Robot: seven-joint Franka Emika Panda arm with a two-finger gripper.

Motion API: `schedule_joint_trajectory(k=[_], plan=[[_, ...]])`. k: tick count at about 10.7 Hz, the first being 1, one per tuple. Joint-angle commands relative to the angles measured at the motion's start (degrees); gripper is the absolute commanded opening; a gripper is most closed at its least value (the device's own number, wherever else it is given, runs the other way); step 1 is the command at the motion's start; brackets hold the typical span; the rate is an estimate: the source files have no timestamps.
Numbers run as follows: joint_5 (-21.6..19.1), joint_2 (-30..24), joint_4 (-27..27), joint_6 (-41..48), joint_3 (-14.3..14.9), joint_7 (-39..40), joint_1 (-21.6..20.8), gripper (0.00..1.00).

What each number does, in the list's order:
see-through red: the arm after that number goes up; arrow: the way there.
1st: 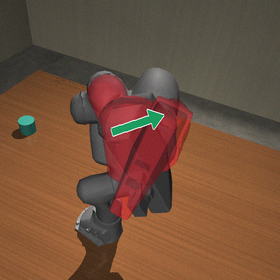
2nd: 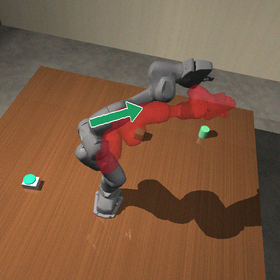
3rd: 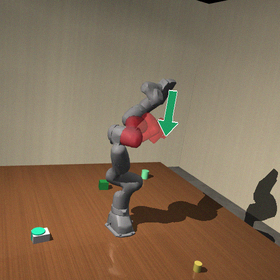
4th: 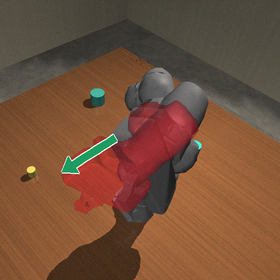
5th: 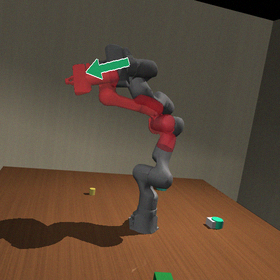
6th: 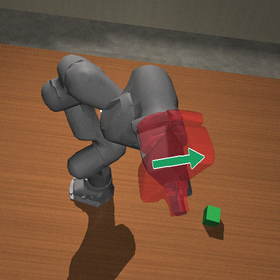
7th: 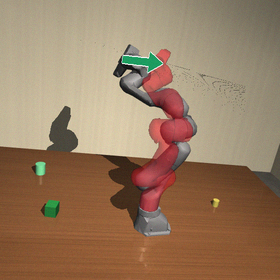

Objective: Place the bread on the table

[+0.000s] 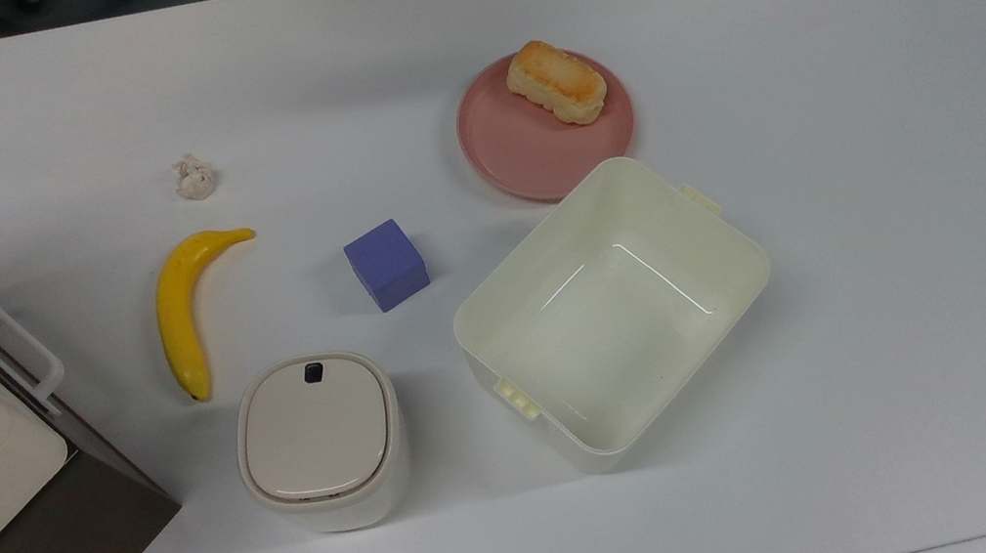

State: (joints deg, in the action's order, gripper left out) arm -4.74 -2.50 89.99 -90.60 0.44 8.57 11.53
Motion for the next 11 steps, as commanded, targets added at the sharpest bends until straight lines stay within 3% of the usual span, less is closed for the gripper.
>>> schedule_joint_trajectory(k=[1, 11], plan=[[10.69, 1.34, -0.96, 4.18, 0.78, 2.04, -6.11, 1.0], [10.63, 1.53, -0.78, 3.86, 1.23, 2.59, -5.99, 1.0]])
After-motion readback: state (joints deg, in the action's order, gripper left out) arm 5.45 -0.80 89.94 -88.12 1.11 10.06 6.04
